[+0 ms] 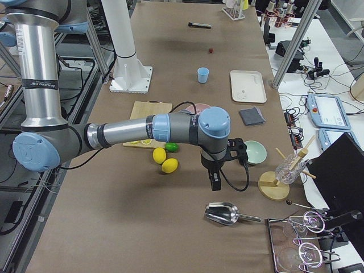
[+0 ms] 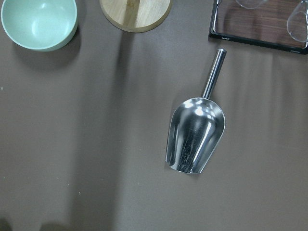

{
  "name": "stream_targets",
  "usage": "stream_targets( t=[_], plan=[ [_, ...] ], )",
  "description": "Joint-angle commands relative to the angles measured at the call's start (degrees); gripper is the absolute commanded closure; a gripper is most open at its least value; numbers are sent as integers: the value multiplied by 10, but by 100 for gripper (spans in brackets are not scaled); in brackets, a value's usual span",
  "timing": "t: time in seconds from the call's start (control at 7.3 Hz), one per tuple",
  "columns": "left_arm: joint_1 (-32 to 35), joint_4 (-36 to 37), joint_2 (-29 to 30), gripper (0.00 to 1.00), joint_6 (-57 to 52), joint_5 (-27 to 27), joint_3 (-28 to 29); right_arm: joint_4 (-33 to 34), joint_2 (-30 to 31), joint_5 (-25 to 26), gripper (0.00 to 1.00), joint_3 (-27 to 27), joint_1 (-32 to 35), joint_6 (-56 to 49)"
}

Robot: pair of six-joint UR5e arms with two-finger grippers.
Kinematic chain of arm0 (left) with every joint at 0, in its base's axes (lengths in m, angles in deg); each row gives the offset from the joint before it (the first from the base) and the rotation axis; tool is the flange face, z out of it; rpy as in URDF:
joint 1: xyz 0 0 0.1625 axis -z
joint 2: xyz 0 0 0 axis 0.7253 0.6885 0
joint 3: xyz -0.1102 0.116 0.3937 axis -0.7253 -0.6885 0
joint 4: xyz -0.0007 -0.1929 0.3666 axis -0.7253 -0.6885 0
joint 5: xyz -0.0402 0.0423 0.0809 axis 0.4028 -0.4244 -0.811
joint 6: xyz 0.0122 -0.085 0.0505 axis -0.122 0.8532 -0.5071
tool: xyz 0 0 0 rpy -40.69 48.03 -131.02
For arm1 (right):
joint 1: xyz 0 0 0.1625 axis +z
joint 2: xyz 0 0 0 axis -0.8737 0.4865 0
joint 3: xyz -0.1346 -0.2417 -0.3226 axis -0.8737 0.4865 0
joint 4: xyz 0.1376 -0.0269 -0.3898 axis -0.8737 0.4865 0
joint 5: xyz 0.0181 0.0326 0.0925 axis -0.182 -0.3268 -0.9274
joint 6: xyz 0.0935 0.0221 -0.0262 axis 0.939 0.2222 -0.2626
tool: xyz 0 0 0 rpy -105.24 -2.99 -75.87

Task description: Mash ice and strawberries in cup

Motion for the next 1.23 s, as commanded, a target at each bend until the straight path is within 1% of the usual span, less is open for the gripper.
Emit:
stream_targets(
  t=[0.0, 0.14, 0.27, 0.41, 0.55, 0.68, 0.82, 0.96, 1.1],
  plan=[
    [1, -2, -3, 1, 1, 4, -5, 0, -5, -1, 1, -3, 0, 0],
    [1, -2, -4, 1, 1, 1, -7, 0, -5, -4, 1, -15, -11, 0],
    [2, -3, -13, 1, -2, 1, -10, -1, -3, -33, 1, -32, -31, 3],
    [2, -10, -17, 1, -1, 1, -12, -4, -11, -32, 1, -37, -52, 30],
    [2, -16, -17, 1, 0, 1, -11, -4, -24, -14, 1, -59, -91, 116],
    [4, -16, -17, 1, 1, 1, -12, -6, -25, 14, 1, -83, -131, 175],
    [4, -16, -17, 1, 0, 1, -11, -7, -35, 18, 2, -86, -167, 206],
    [4, -16, -17, 1, 1, 1, -11, -21, -57, 40, 2, -94, -210, 301],
    [4, -16, -17, 1, 2, 1, -12, -51, -60, 73, 2, -100, -266, 375]
  ],
)
